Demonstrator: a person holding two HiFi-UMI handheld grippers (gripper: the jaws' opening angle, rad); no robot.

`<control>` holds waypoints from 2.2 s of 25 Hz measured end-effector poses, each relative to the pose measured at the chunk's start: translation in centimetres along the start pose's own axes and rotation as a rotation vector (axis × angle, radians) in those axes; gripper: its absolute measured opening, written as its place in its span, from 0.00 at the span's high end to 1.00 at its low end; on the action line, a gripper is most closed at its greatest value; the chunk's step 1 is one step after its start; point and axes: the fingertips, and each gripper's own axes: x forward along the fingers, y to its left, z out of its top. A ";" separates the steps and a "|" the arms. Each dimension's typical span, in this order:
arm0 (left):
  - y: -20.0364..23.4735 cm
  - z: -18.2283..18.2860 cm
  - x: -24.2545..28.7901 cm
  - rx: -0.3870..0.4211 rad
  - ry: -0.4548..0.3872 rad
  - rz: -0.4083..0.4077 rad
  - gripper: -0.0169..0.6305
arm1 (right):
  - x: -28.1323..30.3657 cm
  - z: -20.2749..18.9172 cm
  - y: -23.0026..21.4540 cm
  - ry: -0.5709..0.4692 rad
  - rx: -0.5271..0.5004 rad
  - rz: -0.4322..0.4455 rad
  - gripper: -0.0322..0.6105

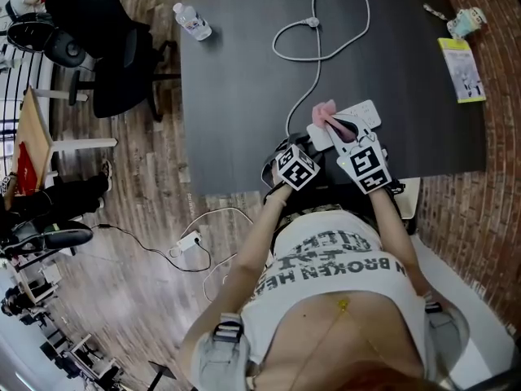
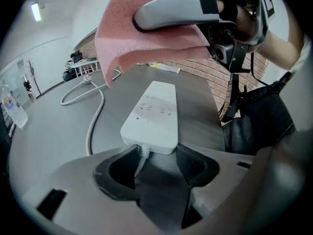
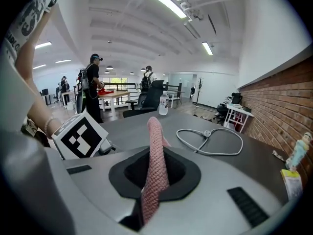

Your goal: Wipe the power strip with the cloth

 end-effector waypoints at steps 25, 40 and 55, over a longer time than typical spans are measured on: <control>0.2 -0.2 0.0 0.000 0.006 -0.024 0.61 | 7.7 -8.2 5.3 0.278 -0.111 0.182 0.92; 0.2 -0.3 0.1 0.007 0.009 -0.020 0.61 | 7.8 -8.4 5.3 0.268 -0.099 0.193 0.92; 0.2 -0.3 0.0 0.016 0.012 -0.017 0.61 | 7.1 -9.1 3.3 0.292 -0.084 0.165 0.92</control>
